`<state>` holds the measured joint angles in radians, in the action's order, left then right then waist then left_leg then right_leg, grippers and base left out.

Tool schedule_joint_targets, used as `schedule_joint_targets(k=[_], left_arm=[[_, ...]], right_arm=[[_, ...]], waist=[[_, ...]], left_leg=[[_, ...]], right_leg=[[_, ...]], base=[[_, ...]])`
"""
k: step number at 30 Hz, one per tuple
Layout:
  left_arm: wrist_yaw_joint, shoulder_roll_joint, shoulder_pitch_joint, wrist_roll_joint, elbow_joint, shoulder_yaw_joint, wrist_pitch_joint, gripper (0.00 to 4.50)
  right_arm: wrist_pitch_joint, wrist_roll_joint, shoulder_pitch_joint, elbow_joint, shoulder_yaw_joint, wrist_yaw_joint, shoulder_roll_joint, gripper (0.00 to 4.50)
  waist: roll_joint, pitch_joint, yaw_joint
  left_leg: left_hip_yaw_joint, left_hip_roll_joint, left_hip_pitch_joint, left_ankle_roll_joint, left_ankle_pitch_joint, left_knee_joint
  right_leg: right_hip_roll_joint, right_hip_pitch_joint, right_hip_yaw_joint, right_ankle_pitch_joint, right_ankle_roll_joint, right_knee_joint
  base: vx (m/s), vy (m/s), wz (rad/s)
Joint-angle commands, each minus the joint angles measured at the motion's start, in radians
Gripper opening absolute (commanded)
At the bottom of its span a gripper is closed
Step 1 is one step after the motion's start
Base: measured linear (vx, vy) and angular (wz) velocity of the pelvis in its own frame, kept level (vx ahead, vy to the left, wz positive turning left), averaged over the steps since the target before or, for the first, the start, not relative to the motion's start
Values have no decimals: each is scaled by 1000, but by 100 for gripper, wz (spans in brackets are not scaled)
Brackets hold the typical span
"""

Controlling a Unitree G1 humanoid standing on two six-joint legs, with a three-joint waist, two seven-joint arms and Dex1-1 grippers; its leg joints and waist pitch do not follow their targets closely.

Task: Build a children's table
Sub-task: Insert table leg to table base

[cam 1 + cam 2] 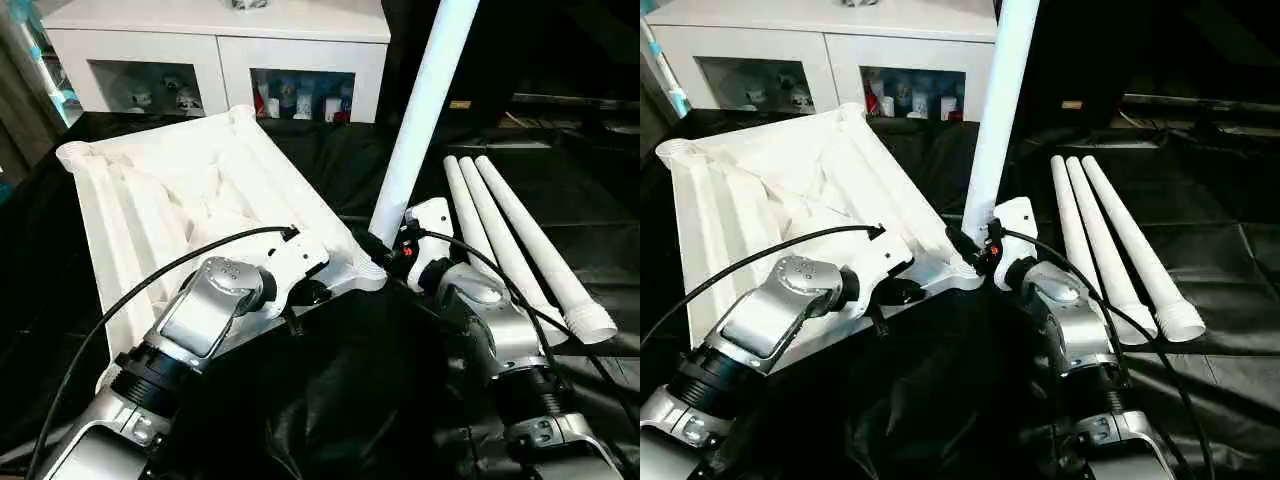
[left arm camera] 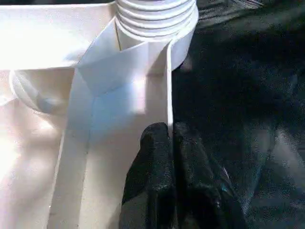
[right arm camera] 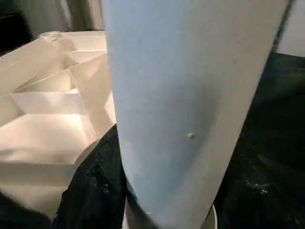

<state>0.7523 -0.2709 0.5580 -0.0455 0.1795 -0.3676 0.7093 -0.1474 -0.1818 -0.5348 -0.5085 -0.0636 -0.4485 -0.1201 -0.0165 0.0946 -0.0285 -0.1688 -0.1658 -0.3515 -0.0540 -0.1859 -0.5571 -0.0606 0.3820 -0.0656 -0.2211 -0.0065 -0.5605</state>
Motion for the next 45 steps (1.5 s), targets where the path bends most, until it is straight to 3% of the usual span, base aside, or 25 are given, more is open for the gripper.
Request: schedule_joint_targets(k=[1,3,6,12,14,15,17,18,19,20,23,24,25,26,27,28,29,30,31,32,33,34,36,38,45], left_arm=[[-153,153,61,-36,36,-24,38,0],[-187,182,67,-44,48,-24,51,0],[-198,190,68,-45,44,-22,67,0],[-208,194,82,-64,60,-10,72,0],[-209,193,86,-68,68,-7,67,0],[-211,189,88,-68,74,-5,63,0],[-210,185,89,-66,74,-4,60,0],[-210,183,88,-65,73,-4,58,0],[-207,181,86,-64,71,-5,51,0],[-203,178,85,-61,71,-6,42,0],[-197,176,84,-58,74,-4,21,0],[-196,174,82,-58,74,-3,18,0],[-193,174,82,-56,76,1,4,0],[-193,174,82,-56,76,1,4,0],[-184,170,81,-54,78,5,-25,0],[-184,170,81,-54,78,5,-26,0],[-173,161,81,-53,76,3,-46,0],[-168,157,81,-53,76,1,-55,0],[-162,153,81,-53,75,0,-65,0],[-145,140,80,-53,74,-6,-95,0],[-137,133,78,-53,73,-9,-107,0],[-131,127,76,-52,70,-9,-110,0],[-108,115,71,-44,64,-10,-132,0],[-75,97,64,-38,56,-14,-160,0],[29,36,38,-17,32,-28,-219,0]], right_arm=[[-138,74,-50,-278,-23,190,68,189],[-149,82,-71,-301,-24,215,81,189],[-147,87,-80,-314,-17,226,88,189],[-125,99,-118,-376,-4,234,104,189],[-119,100,-130,-392,-1,234,109,189],[-117,101,-136,-398,-4,228,111,189],[-113,104,-139,-399,-10,220,113,189],[-111,107,-140,-398,-12,217,114,189],[-113,112,-141,-398,-15,222,115,189],[-108,115,-144,-402,-13,222,116,189],[-84,102,-153,-407,5,208,118,189],[-76,98,-156,-409,12,204,119,224],[-71,94,-161,-408,19,202,117,245],[-71,94,-161,-408,19,202,117,245],[-63,92,-166,-406,30,194,114,266],[-63,92,-166,-406,30,194,114,276],[-47,90,-170,-398,34,179,109,288],[-42,89,-171,-395,35,172,107,288],[-38,87,-172,-392,36,166,106,306],[-24,85,-176,-379,34,142,98,317],[-17,85,-177,-370,32,128,93,317],[-15,86,-177,-360,31,117,89,326],[-11,86,-175,-335,31,88,79,339],[-8,84,-165,-293,23,38,57,360],[-36,56,-99,-121,-7,-151,-28,412]], waist=[[-6,-19,9],[-7,-16,11],[-5,-11,12],[-7,-6,22],[-12,-6,32],[-22,-5,36],[-28,-4,38],[-30,-3,34],[-26,-1,31],[-19,-2,36],[-29,7,40],[-48,5,25],[-54,13,-1],[-56,1,-61],[36,5,-39],[34,4,-41],[24,-19,-62],[10,-23,-72],[12,-39,-57],[-2,-53,-46],[-9,-54,-42],[-7,-59,-33],[-4,-67,-34],[0,-68,-30],[1,-74,-33]], left_leg=[[46,-67,10,-42,-524,96],[52,-59,29,-44,-583,87],[52,-56,20,-14,-563,90],[53,-53,34,-13,-624,87],[59,-55,38,-18,-676,92],[67,-62,32,-23,-726,105],[73,-69,27,-31,-785,119],[72,-71,27,-34,-798,123],[67,-66,37,-38,-811,122],[62,-53,53,-28,-780,104],[65,-56,43,-8,-777,111],[66,-88,-1,-23,-868,167],[53,-121,-60,-31,-955,240],[-24,-103,-49,-21,-939,252],[-3,-4,131,15,-409,-62],[11,7,90,45,-212,-69],[70,-6,-47,54,-72,-20],[77,-30,-41,34,-59,30],[59,-48,17,38,-34,53],[49,-54,29,63,-49,51],[42,-52,22,70,-49,50],[38,-51,-6,87,-20,48],[27,-52,-8,127,14,37],[25,-52,-16,149,25,34],[24,-57,-16,186,54,26]], right_leg=[[-97,-6,52,-495,-159,87],[-98,0,39,-589,-119,100],[-103,-1,39,-625,-84,114],[-95,17,27,-671,-59,127],[-90,11,11,-660,-45,128],[-88,-2,-1,-603,-44,124],[-86,-14,-13,-548,-49,114],[-87,-15,-10,-538,-51,109],[-89,-2,-9,-564,-55,116],[-94,8,-21,-628,-39,138],[-89,-9,-61,-680,8,150],[-72,-63,-50,-534,-14,51],[-52,-108,-34,-390,-39,-83],[-26,-64,-14,-139,-69,-130],[-164,117,63,-970,-16,189],[-176,87,101,-1092,-11,192],[-195,-75,120,-898,-31,101],[-164,-68,96,-730,-47,76],[-85,-13,63,-319,-100,37],[-77,-15,60,-112,-185,18],[-79,-18,63,-47,-229,14],[-82,-41,58,47,-277,5],[-85,-43,56,141,-327,1],[-85,-49,52,156,-336,-1],[-87,-53,49,147,-334,-7]], base=[[0,0,0],[-51,27,-12],[0,0,0],[0,0,0],[0,0,0],[0,0,0],[0,0,0],[0,0,0],[0,0,0],[0,0,0],[0,0,0],[0,0,0],[-50,-52,23],[56,-150,29],[56,-150,29],[123,-152,-4],[143,-33,-30],[143,-33,-30],[112,-10,-3],[29,-41,23],[29,-41,23],[0,0,0],[0,0,0],[0,0,0],[0,0,0]])
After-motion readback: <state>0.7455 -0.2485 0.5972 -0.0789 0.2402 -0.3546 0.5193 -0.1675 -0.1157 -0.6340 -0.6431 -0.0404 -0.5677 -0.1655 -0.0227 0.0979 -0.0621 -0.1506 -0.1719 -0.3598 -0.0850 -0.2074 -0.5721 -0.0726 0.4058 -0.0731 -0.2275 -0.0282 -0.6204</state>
